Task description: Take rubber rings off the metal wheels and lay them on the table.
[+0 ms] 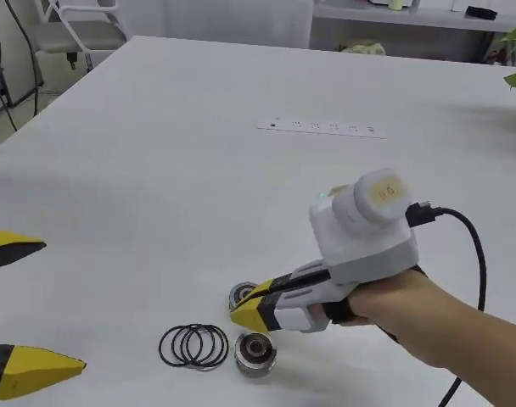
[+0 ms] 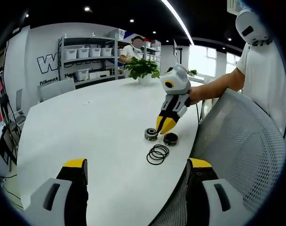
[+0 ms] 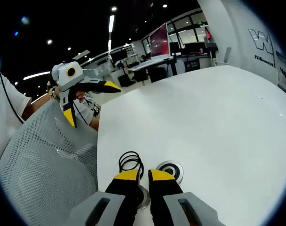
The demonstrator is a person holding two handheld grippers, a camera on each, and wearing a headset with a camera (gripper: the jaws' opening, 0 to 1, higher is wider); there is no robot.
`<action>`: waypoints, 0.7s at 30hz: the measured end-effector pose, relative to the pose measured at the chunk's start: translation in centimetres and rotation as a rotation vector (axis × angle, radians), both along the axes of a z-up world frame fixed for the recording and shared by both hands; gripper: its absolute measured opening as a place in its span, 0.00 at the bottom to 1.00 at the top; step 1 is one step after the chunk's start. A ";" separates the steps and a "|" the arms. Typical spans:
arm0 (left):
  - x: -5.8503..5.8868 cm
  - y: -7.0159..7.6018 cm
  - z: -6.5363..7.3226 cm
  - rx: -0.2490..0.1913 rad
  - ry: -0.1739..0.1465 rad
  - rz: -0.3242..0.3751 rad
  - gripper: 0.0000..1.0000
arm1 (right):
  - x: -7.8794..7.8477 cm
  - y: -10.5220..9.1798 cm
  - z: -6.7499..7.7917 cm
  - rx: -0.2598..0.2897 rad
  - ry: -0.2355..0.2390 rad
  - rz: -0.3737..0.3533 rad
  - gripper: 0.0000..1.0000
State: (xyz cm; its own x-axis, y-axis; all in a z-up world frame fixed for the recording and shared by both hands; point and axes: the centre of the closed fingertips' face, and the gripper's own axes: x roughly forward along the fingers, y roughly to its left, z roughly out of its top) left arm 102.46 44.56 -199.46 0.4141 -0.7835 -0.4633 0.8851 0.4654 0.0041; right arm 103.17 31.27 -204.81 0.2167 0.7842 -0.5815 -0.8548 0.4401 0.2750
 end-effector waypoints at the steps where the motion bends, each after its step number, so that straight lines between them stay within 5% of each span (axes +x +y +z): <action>1: 0.0 0.0 0.0 0.002 0.000 -0.002 0.84 | 0.0 -0.1 0.2 -0.004 -0.010 0.005 0.05; 9: -0.3 -0.3 0.2 0.001 0.009 -0.027 0.85 | 0.4 -0.6 2.5 -0.023 -0.096 0.019 0.11; 21: -0.6 -0.4 0.1 -0.003 0.015 -0.038 0.90 | -0.2 -2.0 5.7 0.013 -0.188 -0.012 0.38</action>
